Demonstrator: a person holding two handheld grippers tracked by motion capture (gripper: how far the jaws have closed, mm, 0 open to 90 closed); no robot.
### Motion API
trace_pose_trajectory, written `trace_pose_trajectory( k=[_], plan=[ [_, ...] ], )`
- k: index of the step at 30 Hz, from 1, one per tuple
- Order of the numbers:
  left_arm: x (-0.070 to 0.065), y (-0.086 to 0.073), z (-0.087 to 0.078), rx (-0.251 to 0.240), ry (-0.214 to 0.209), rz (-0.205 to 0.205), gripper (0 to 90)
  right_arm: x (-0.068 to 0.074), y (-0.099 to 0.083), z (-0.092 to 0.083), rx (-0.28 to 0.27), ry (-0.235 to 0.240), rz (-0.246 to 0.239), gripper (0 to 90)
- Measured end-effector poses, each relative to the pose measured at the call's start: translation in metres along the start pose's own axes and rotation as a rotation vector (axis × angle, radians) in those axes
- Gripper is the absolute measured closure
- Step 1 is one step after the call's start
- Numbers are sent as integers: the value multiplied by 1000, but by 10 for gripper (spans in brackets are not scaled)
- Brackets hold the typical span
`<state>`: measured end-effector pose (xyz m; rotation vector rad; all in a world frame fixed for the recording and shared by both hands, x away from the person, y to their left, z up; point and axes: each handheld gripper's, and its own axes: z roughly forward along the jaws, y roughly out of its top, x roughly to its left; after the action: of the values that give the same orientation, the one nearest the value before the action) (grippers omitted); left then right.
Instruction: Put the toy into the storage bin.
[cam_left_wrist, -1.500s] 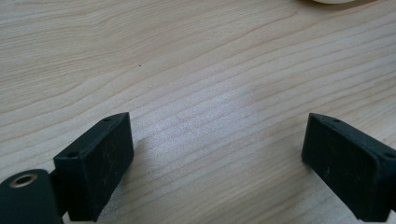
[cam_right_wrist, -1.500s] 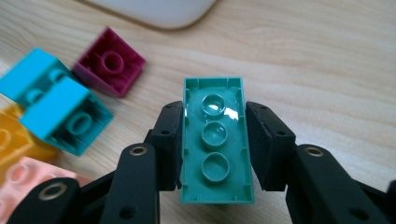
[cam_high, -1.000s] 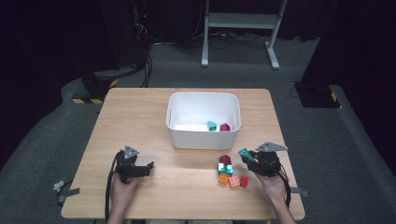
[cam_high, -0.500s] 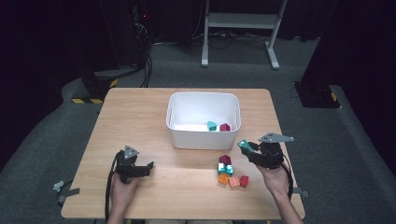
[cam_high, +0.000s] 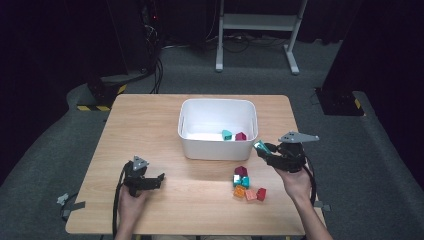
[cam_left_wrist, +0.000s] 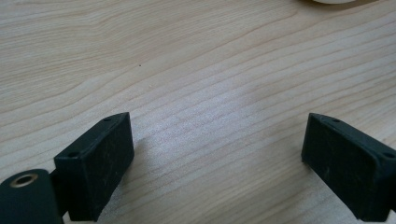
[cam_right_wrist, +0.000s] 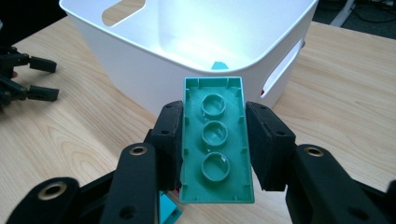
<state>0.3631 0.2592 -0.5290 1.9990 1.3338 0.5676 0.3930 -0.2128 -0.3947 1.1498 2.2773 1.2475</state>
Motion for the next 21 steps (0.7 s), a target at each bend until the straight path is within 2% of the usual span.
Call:
trace_pose_trajectory(
  k=[12,21],
  plan=[
    [0,0,0,1,0,3,97,1,25,-9,-19,27,9,589],
    [0,0,0,1,-1,1,100,2,49,-4,-12,47,9,589]
  ],
)
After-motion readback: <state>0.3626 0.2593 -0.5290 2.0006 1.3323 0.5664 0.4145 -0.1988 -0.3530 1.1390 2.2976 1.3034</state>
